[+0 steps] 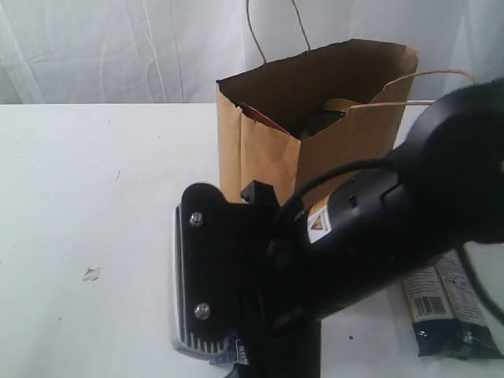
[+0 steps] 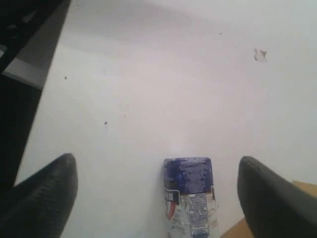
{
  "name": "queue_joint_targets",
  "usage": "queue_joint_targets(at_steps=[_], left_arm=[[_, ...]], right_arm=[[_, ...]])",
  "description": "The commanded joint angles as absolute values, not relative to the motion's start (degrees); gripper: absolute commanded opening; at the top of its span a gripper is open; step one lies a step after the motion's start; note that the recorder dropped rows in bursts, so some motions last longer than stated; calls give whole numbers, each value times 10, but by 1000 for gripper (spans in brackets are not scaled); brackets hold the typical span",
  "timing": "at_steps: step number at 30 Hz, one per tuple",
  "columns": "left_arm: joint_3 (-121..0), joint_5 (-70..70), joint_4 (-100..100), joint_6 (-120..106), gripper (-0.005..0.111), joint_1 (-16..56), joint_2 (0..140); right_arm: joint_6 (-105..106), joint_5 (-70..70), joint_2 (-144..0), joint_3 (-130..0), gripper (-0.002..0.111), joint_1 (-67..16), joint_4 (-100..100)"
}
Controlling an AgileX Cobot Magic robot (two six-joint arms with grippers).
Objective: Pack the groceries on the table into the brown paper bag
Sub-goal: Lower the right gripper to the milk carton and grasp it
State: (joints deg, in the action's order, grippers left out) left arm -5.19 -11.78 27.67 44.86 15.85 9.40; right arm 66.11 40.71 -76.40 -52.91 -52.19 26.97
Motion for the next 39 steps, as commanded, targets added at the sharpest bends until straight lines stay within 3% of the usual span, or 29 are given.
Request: queue_joint_targets(at_steps=[1,11,24,35,39], left_arm=[[-48,-116,279,450,0,161,92],[-48,-116,279,450,0,161,92],[-48,-116,279,450,0,161,92],[-48,-116,279,450,0,161,92],[-48,-116,279,450,0,161,92]], right_arm=[[669,354,-827,-512,82,-525,273],[666,282,-990,-512,82,-525,272],[668,173,-976,-516,81,-525,270],[667,211,-1007,-516,81,-525,264],[616,214,-1007,-516,71,-525,205]])
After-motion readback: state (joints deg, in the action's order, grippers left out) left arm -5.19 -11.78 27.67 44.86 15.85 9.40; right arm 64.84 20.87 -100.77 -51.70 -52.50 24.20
